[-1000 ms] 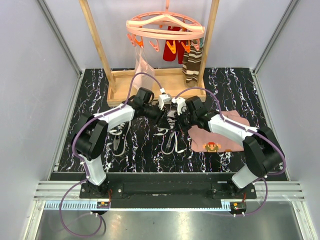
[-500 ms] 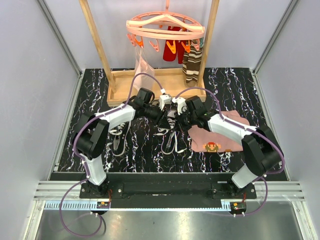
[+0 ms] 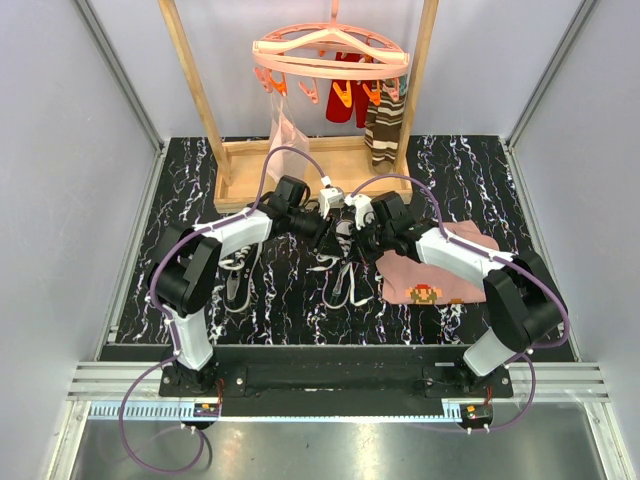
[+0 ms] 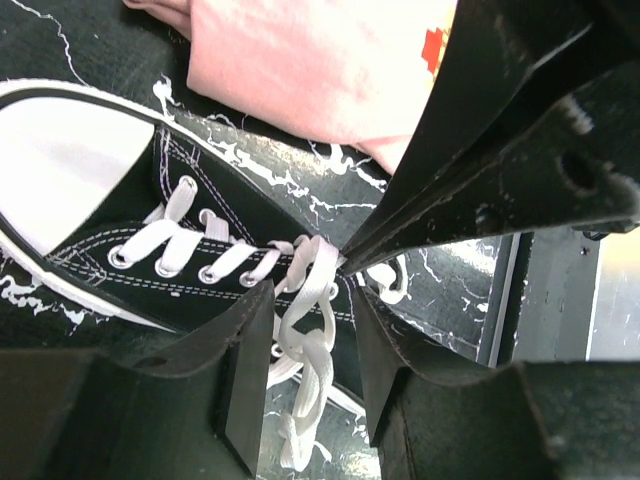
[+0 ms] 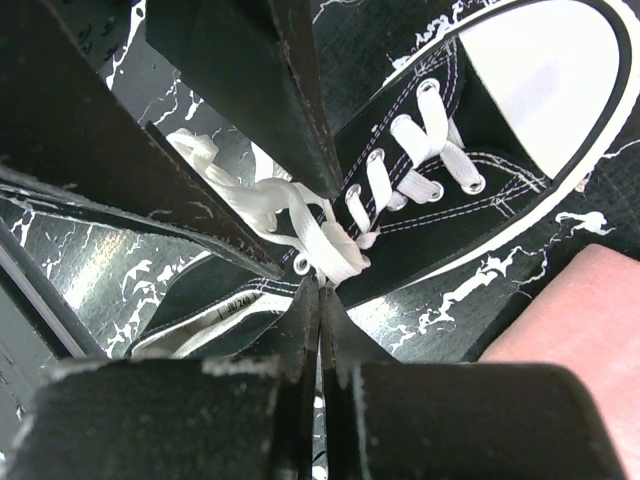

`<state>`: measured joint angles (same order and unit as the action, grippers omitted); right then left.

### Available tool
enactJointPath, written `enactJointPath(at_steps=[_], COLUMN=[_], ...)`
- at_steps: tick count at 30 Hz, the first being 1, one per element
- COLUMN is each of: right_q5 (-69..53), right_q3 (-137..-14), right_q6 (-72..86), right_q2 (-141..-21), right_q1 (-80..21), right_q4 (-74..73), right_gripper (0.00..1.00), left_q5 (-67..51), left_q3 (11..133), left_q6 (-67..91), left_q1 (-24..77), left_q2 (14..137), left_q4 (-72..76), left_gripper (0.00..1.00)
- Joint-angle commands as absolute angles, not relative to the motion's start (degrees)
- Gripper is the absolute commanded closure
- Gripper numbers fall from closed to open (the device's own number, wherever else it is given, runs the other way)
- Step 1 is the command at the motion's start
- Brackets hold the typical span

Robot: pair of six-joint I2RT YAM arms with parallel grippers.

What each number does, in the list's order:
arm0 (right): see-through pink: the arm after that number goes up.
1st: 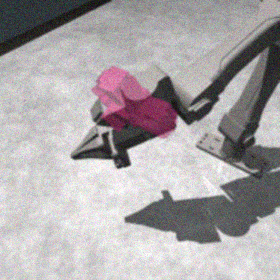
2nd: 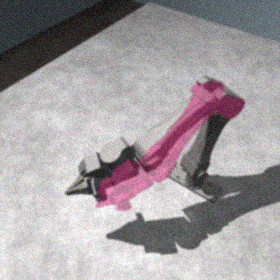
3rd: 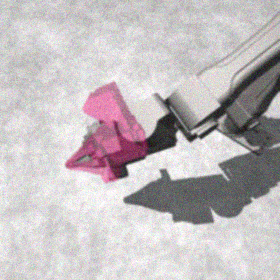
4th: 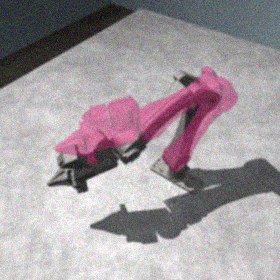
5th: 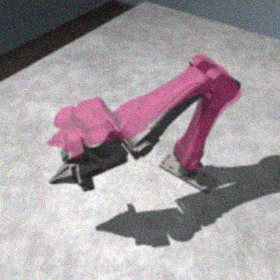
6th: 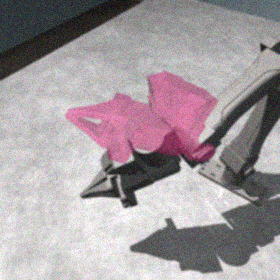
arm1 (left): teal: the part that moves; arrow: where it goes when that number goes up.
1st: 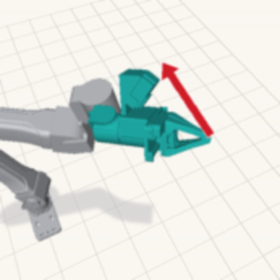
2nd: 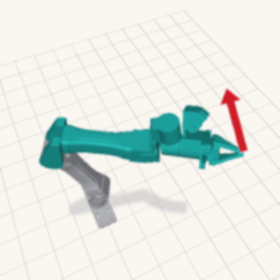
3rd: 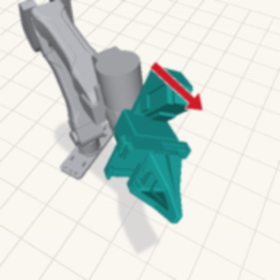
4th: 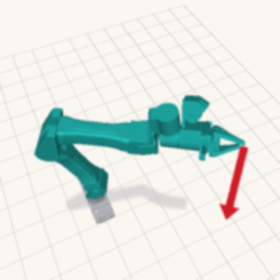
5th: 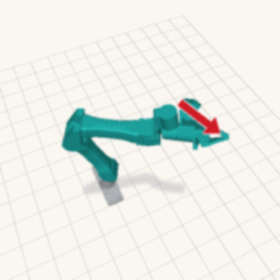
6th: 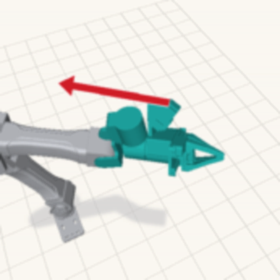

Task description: Tie the shoes

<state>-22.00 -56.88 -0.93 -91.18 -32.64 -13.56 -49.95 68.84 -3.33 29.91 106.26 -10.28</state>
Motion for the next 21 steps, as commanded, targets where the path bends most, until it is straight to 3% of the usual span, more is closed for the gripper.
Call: enactJointPath(at_steps=[1,9,17,21], right_q5=[-22.9,-22.5,-22.0,-21.5], right_q3=[-57.1,-57.4,-57.6,-57.3], right_q6=[-1.8,-1.6,-1.5,-1.2], right_q2=[-90.7,-91.1,-91.5,-91.0], right_q1=[-33.0,-33.0,-33.0,-33.0], right_q4=[-12.0,-11.9,-11.9,-11.5], right_gripper=[1.00,1.00,1.00,1.00], left_q5=[-52.6,-52.4,-51.5,-52.5], left_q3=[69.2,68.6,68.2,67.9], left_q6=[-2.5,-4.5,-4.7,-4.1], left_q1=[30.1,30.5,30.8,30.8], left_q2=[106.9,106.6,107.0,107.1], left_q4=[-6.9,-8.2,-8.8,-8.2], left_gripper=[0.62,0.68,0.59,0.60])
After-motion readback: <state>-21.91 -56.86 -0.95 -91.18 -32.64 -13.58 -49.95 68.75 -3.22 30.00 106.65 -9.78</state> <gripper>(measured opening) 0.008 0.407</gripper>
